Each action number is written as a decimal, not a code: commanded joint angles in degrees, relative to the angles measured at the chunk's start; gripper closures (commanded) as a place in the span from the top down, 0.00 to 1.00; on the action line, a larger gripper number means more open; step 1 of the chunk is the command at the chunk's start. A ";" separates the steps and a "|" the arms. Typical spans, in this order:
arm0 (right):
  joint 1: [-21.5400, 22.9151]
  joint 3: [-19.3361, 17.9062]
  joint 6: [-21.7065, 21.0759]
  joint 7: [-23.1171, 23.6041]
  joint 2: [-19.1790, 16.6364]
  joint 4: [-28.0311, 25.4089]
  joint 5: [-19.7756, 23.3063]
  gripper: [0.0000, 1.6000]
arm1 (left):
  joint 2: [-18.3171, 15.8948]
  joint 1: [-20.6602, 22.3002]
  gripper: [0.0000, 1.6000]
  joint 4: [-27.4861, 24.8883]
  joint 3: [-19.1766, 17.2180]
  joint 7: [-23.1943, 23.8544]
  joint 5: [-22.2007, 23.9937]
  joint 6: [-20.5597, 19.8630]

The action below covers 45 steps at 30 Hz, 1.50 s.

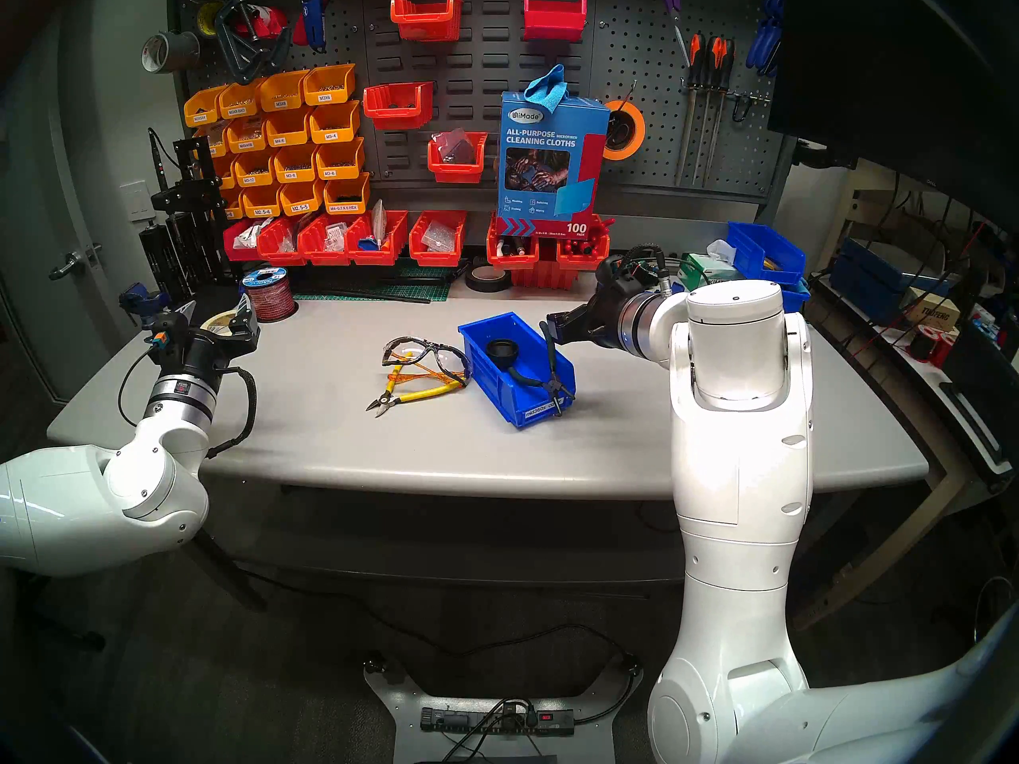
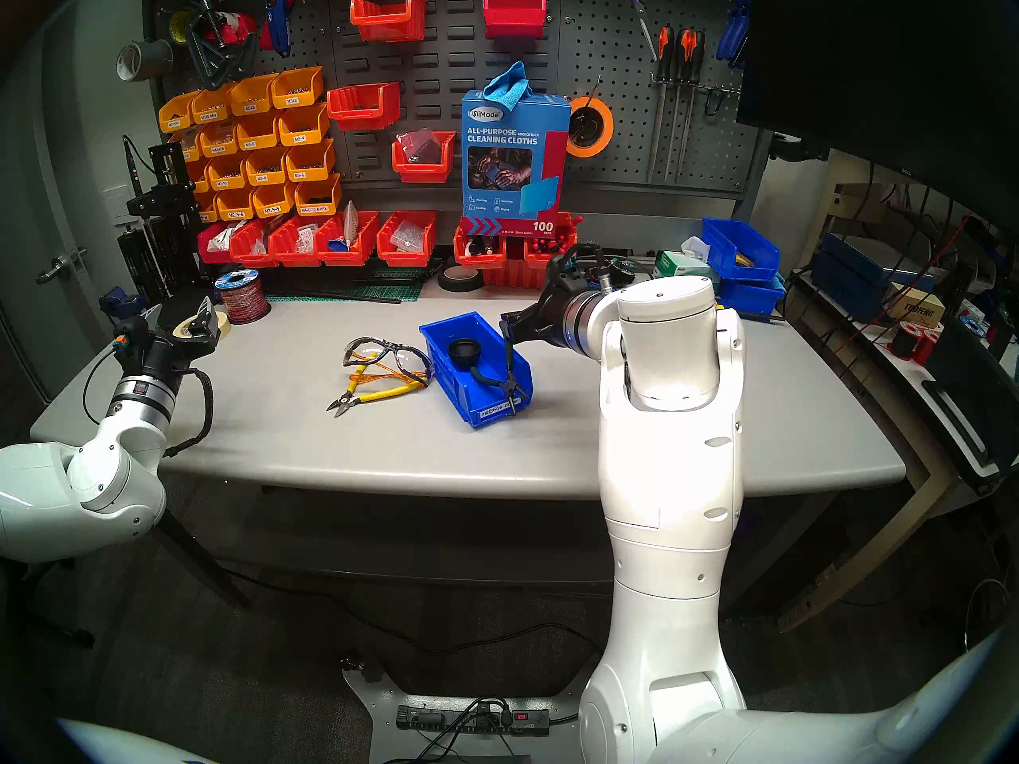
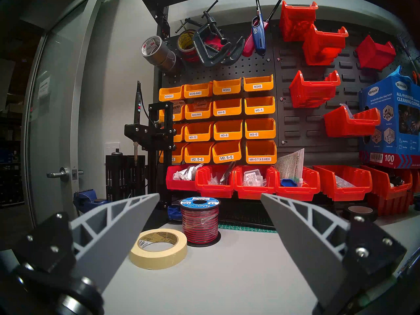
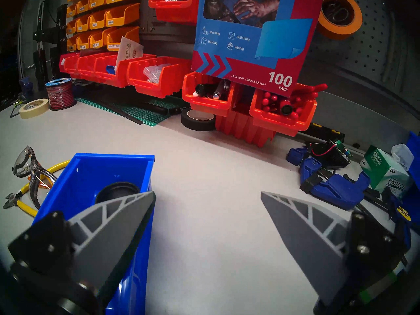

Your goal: Take out tools from the storage box

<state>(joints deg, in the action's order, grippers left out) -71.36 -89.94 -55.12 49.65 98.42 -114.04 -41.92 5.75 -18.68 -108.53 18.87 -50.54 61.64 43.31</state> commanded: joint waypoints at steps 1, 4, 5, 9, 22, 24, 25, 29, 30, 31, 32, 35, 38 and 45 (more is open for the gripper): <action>1.35 0.17 0.12 6.15 0.99 -0.16 -0.02 1.00 | -0.01 1.15 1.00 0.11 -0.24 -0.15 0.01 0.18; 1.36 0.08 0.12 6.12 1.13 -0.12 0.07 1.00 | -0.01 1.22 1.00 0.11 -0.17 -0.15 0.02 0.18; 1.37 0.03 0.12 6.16 1.17 -0.10 0.15 1.00 | -0.01 1.23 1.00 0.11 -0.15 -0.15 0.02 0.18; 1.45 -0.13 0.12 6.18 1.20 0.09 0.69 1.00 | -0.02 1.31 1.00 0.11 -0.06 -0.15 0.02 0.19; 1.19 0.18 0.12 5.45 1.27 1.50 3.25 1.00 | -0.02 1.52 1.00 0.10 0.16 -0.15 0.03 0.20; 1.13 0.02 0.12 5.82 1.04 1.52 3.36 1.00 | -0.02 1.56 1.00 0.10 0.20 -0.15 0.04 0.21; 1.15 -0.15 0.12 6.66 0.95 1.52 3.02 1.00 | -0.02 1.57 1.00 0.10 0.21 -0.15 0.04 0.21; 1.02 -0.06 0.12 6.01 0.63 1.52 3.86 1.00 | -0.02 1.63 1.00 0.10 0.28 -0.15 0.04 0.21; 0.96 0.03 0.12 5.44 0.46 1.53 4.45 1.00 | -0.02 1.67 1.00 0.09 0.31 -0.15 0.04 0.21; 1.07 -0.23 0.12 6.60 0.53 1.55 3.84 0.85 | -0.02 1.69 1.00 0.09 0.34 -0.15 0.04 0.22; 1.07 -0.23 0.12 6.60 0.53 1.55 3.84 0.85 | -0.02 1.69 1.00 0.09 0.34 -0.15 0.04 0.22; 1.13 -0.26 0.12 6.63 0.30 1.67 4.27 0.45 | -0.02 1.75 1.00 0.09 0.40 -0.15 0.05 0.22; 1.08 -0.33 0.12 5.83 -0.11 1.79 6.34 0.40 | -0.02 1.80 1.00 0.09 0.45 -0.15 0.05 0.22; 0.26 0.28 0.12 6.70 -1.69 0.04 7.24 1.00 | -0.02 2.07 1.00 0.08 0.73 -0.16 0.07 0.24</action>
<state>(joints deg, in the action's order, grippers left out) -70.81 -90.05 -55.12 49.65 98.01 -111.92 -35.74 5.71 -17.80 -108.54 19.79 -50.54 61.65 43.39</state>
